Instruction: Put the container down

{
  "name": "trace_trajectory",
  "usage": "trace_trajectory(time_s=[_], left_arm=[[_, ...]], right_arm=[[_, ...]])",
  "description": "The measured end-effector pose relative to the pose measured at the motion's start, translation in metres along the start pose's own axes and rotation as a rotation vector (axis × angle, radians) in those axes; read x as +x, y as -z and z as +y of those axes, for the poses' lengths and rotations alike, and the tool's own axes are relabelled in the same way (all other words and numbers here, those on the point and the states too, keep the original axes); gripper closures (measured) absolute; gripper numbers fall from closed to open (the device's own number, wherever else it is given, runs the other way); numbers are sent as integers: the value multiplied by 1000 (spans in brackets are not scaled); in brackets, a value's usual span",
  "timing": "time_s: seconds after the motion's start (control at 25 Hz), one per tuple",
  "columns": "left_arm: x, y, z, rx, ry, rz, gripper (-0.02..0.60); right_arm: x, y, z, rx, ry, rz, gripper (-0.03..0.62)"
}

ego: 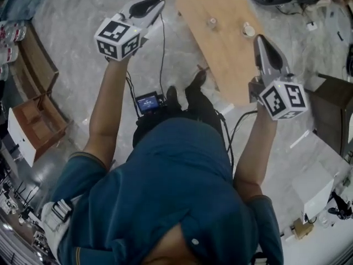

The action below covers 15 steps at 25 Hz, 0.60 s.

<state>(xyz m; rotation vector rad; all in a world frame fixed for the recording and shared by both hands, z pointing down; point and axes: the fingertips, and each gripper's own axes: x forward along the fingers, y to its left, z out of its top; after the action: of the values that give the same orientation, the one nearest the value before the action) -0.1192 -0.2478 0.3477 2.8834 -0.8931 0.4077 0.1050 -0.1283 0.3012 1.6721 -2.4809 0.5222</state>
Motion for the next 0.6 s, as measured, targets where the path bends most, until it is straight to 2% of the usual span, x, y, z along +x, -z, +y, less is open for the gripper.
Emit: trace_trajectory(time_s=[0.12,0.28,0.4,0.6], left_arm=[[-46,-24,-15,9,5,-27,535],[-103,-58,-28,8,-21,-106,535],[-135,-77,-44,23,-23,-158,535],[-173,-100,-65,52,-17,-213,535]], right_arm=[[-15,-31,37,-37,-33,-52,585],[-32,-66,79,-113,-62,-108,585],[-44,-75,107,-202,-83,-98,588],[-58,-86,141,-236,-124,-96,588]])
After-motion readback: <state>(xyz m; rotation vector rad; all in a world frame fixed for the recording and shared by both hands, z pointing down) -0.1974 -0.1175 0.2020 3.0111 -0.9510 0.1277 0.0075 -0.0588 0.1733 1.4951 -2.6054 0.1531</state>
